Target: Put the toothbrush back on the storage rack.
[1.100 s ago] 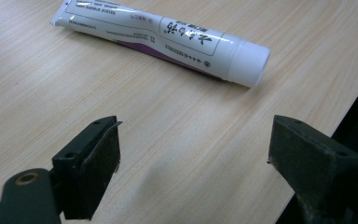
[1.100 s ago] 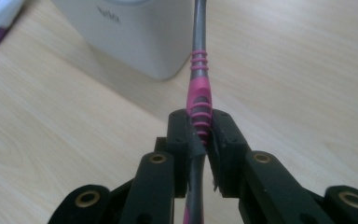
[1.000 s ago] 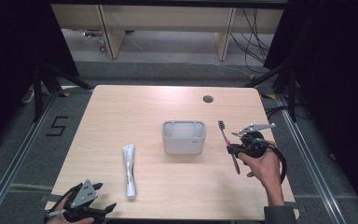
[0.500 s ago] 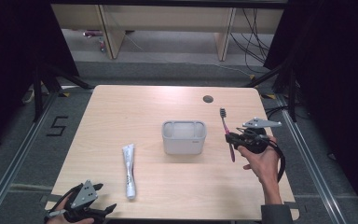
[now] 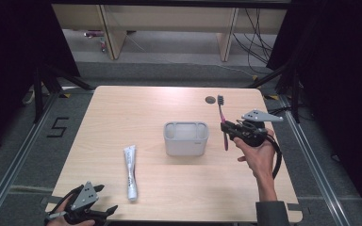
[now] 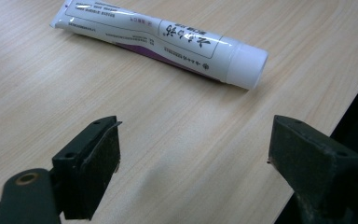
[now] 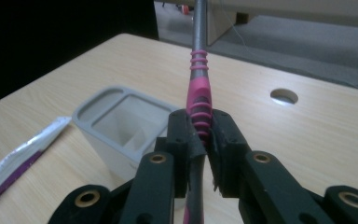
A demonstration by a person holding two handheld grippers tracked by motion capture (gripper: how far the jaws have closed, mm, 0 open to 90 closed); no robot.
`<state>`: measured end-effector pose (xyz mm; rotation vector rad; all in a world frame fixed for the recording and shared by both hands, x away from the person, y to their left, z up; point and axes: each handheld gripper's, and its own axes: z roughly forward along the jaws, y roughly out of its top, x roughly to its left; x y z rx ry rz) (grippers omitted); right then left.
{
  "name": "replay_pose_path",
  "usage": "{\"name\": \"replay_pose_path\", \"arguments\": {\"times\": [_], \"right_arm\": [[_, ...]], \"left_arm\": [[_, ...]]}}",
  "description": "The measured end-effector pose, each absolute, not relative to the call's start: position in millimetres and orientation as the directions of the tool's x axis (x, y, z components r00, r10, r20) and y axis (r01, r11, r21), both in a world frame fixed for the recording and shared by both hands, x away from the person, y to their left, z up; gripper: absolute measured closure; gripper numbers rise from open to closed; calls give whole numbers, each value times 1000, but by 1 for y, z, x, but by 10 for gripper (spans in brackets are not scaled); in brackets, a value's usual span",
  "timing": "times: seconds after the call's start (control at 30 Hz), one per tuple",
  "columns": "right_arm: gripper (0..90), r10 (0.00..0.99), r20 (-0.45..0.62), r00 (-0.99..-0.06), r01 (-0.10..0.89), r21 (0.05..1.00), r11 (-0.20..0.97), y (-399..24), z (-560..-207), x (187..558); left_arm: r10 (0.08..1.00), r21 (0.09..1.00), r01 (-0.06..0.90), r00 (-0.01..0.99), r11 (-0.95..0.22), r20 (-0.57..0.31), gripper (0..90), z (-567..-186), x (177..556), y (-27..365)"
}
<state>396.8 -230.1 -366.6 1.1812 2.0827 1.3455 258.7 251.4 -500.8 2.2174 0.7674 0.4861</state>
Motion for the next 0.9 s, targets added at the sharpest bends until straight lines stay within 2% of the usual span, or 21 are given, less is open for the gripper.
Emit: {"name": "replay_pose_path", "arguments": {"times": [0.27, 0.33, 0.5, 0.9], "right_arm": [[791, 801, 100, -590, 391, 904, 175, -211, -359, 409], [791, 800, 103, -591, 378, 912, 162, -207, -357, 414], [791, 800, 123, -587, 384, 913, 142, -195, -353, 422], [791, 796, 142, -588, 374, 921, 111, -182, -360, 437]], "left_arm": [[657, 747, 380, 747, -546, 100, 159, -501, 259, 251], [647, 734, 369, 753, -570, 124, 159, -500, 259, 252], [656, 746, 383, 749, -545, 95, 159, -501, 258, 251], [648, 737, 378, 754, -560, 107, 159, -500, 258, 252]]}}
